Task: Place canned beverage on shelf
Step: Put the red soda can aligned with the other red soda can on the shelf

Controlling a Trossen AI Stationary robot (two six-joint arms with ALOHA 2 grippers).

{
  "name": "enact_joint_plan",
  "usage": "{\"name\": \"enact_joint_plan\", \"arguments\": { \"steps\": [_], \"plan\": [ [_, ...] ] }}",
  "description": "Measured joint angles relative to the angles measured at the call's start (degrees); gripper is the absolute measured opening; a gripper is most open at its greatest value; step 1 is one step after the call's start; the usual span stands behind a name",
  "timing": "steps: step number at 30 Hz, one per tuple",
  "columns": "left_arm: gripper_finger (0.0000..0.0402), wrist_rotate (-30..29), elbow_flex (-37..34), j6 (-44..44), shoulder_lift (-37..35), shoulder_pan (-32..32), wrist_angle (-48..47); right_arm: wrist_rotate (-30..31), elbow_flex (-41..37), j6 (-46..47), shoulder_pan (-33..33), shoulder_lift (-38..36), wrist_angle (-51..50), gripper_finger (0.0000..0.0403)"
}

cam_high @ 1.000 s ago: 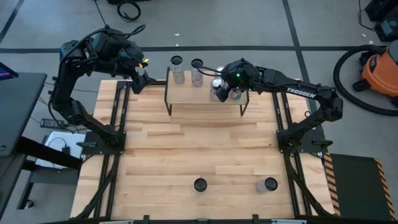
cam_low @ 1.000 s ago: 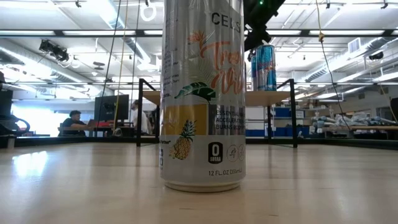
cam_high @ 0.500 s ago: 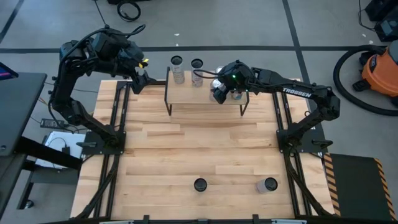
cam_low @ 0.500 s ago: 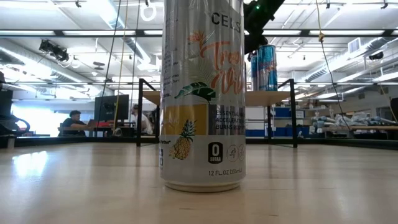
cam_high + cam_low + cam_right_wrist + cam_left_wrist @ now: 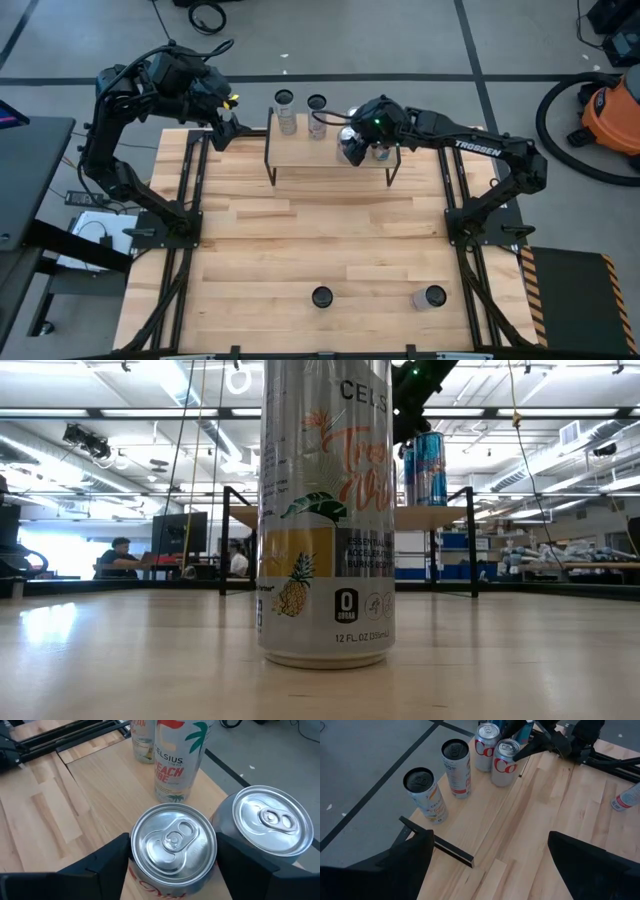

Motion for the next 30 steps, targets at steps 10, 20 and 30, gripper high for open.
{"name": "enact_joint_plan", "arguments": {
  "steps": [10,20,30],
  "plan": [
    [0.0394,0.00,-0.01,-0.01,0.00,0.00,-0.01,-0.03,3.65,-0.68,-0.50,0.13,-6.62,0.0268],
    [0.0394,0.00,-0.01,-0.05,0.00,0.00,-0.01,1.29,3.82,-0.16,-0.48,0.04,-8.28,0.0268],
    [0.0394,0.00,-0.01,-0.05,0.00,0.00,-0.01,-0.77,3.85,-1.23,-0.54,0.00,-8.42,0.0269]
  ]
}}
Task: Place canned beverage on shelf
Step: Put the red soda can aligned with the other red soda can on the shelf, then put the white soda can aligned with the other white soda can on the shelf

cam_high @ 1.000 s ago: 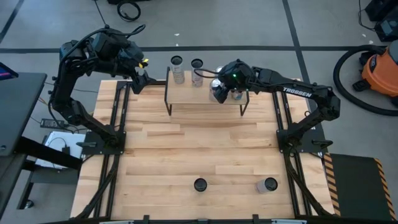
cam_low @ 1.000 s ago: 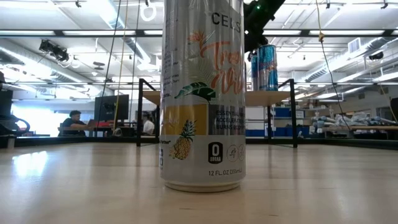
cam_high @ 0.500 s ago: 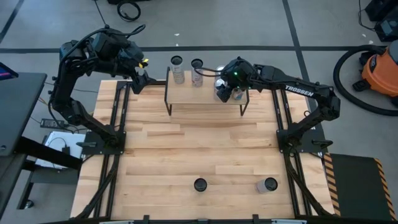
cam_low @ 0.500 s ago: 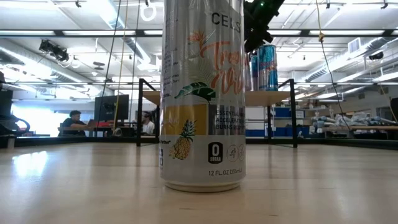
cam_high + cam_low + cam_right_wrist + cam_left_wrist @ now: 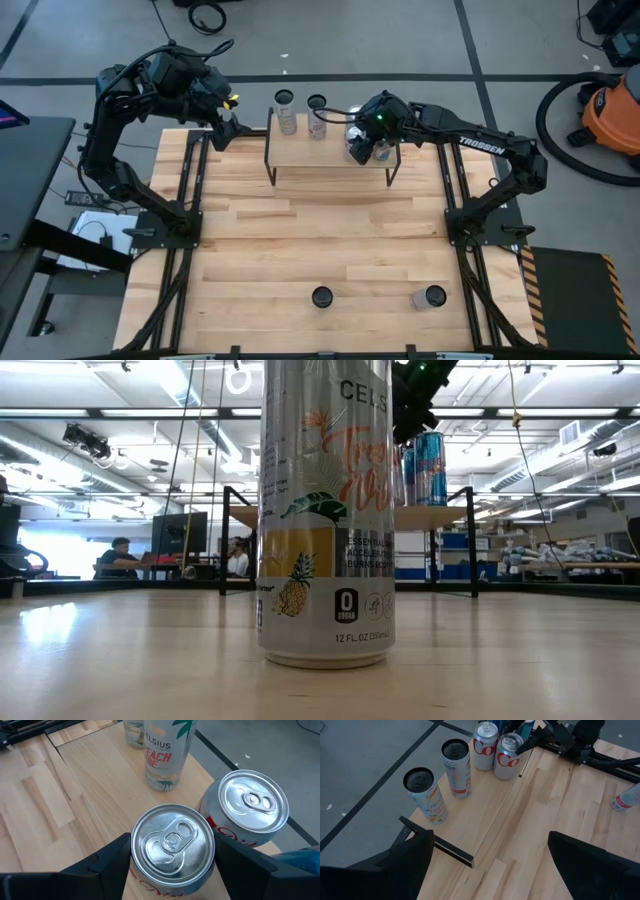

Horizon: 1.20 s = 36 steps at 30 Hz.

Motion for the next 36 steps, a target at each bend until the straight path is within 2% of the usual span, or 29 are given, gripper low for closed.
{"name": "enact_joint_plan", "arguments": {
  "steps": [12,25,32,36],
  "plan": [
    [0.0394,0.00,0.00,-0.02,0.00,0.00,0.00,-1.28,0.00,1.55,-1.26,0.00,0.16,0.0272],
    [0.0394,0.00,0.00,-0.02,0.00,-0.02,0.00,-1.36,-0.13,-0.46,-1.31,0.11,0.16,0.0333],
    [0.0394,0.02,0.01,0.00,0.00,0.00,0.00,-1.53,-0.13,-3.01,-1.20,-1.51,1.92,0.0341],
    [0.0394,0.01,0.00,0.02,0.00,-0.01,0.00,-4.47,-0.13,-2.89,-1.05,-4.41,2.78,0.0341]
  ]
}}
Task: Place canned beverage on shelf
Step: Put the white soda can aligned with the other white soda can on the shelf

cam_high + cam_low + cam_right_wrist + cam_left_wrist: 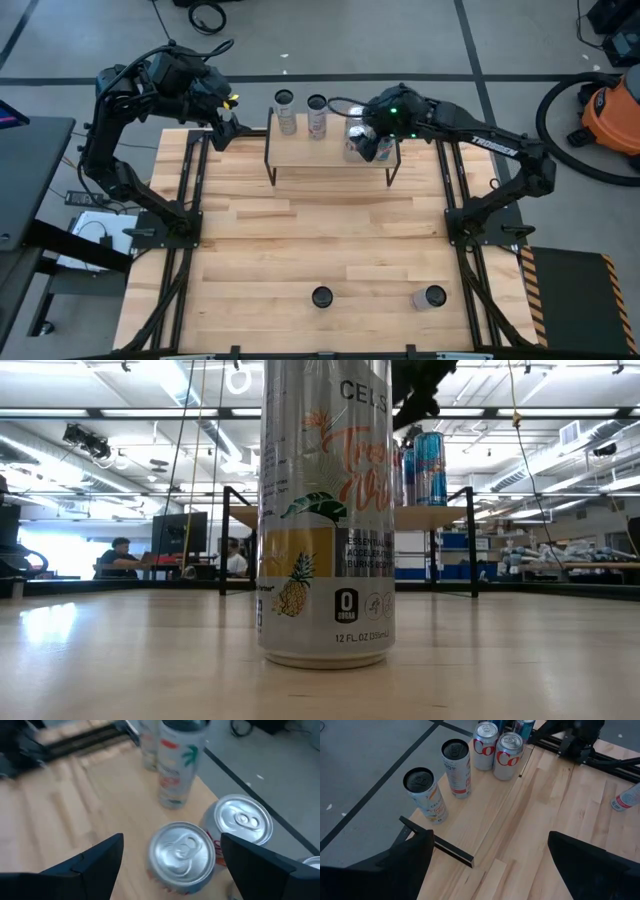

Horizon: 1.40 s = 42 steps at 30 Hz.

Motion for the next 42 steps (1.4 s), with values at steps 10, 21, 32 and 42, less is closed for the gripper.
{"name": "enact_joint_plan", "arguments": {
  "steps": [10,21,32,42],
  "plan": [
    [0.0394,0.02,-0.01,-1.32,-0.55,-2.80,0.00,-4.04,0.02,1.62,3.14,-8.03,-0.19,0.0339],
    [0.0394,-0.92,-0.02,-5.85,-1.22,-12.71,0.00,-3.29,0.04,10.35,10.11,-10.94,-10.92,0.0339],
    [0.0394,-8.22,-2.37,-8.37,-2.06,-22.91,0.08,6.09,0.04,22.26,19.83,-10.94,-23.60,0.0339],
    [0.0394,-12.97,-33.27,-19.39,-19.32,-29.31,6.02,16.19,0.04,29.49,30.26,-10.93,-26.16,0.0339]
  ]
}}
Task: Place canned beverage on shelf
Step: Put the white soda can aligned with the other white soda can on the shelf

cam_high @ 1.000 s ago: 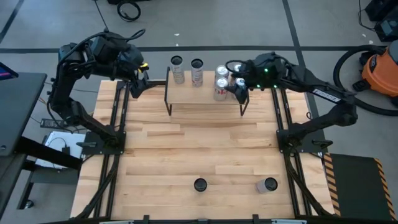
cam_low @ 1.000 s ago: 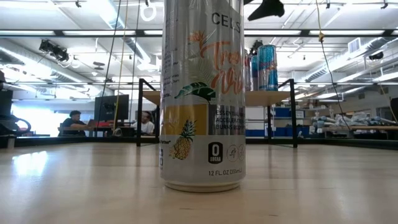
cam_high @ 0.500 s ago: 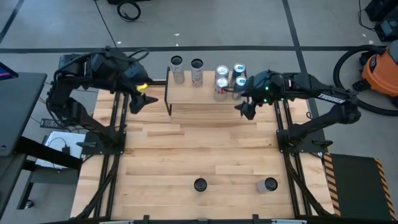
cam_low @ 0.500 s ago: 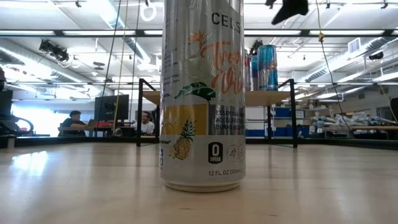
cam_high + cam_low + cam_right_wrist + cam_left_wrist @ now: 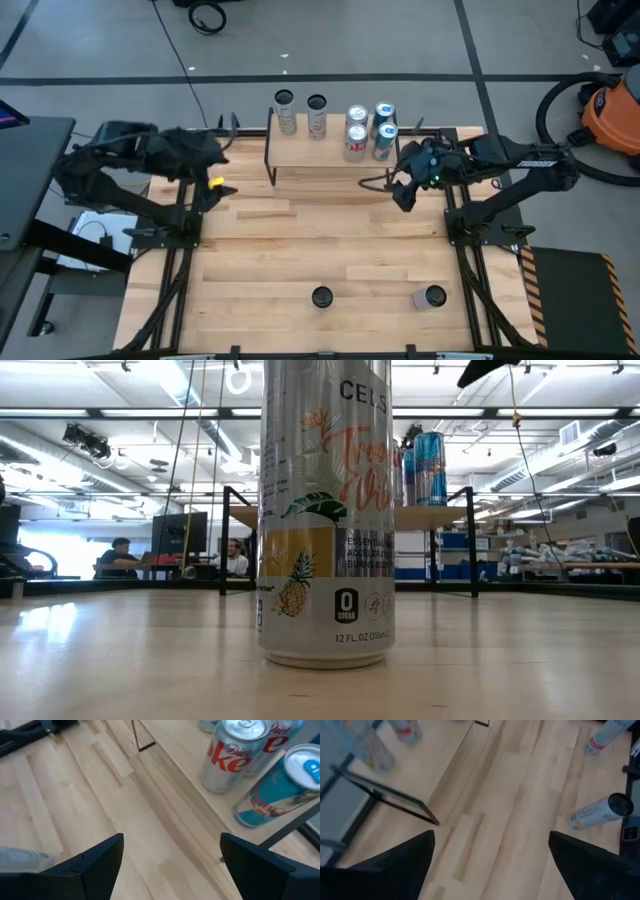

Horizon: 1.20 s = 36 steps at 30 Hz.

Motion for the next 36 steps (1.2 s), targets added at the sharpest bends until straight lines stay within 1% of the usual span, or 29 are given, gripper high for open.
{"name": "enact_joint_plan", "arguments": {
  "steps": [5,10,14,17,20,23,26,28,36],
  "plan": [
    [0.0394,-0.23,-12.29,-7.03,-8.09,-2.63,4.72,2.78,0.00,6.17,4.82,0.01,-1.34,0.0339],
    [0.0394,-0.35,-23.43,-9.37,-14.00,-5.37,11.94,5.81,-0.60,16.90,11.27,0.00,-4.33,0.0339],
    [0.0394,-0.41,-30.78,-9.44,-16.30,-7.06,17.82,5.81,-1.75,24.73,16.80,0.08,-5.02,0.0339],
    [0.0394,-0.40,-34.81,-9.42,-16.72,-8.06,20.97,5.79,-3.28,29.32,20.77,0.06,-4.50,0.0339],
    [0.0394,-0.38,-37.59,-9.74,-16.68,-9.27,23.02,4.41,-4.79,32.15,23.97,0.06,-3.81,0.0339],
    [0.0394,-0.38,-38.92,-10.72,-16.59,-10.67,24.55,0.32,-6.08,32.81,25.53,0.09,-1.90,0.0339],
    [0.0394,-0.38,-39.15,-11.19,-16.59,-12.06,25.16,-3.52,-6.93,33.69,25.72,0.09,0.43,0.0339],
    [0.0394,-0.38,-39.15,-11.61,-16.62,-12.85,26.15,-4.01,-7.35,35.05,25.72,0.09,1.98,0.0339],
    [0.0394,-0.38,-39.15,-11.78,-16.59,-14.20,29.39,-4.39,-7.54,33.85,27.03,0.48,5.50,0.0339]
  ]
}}
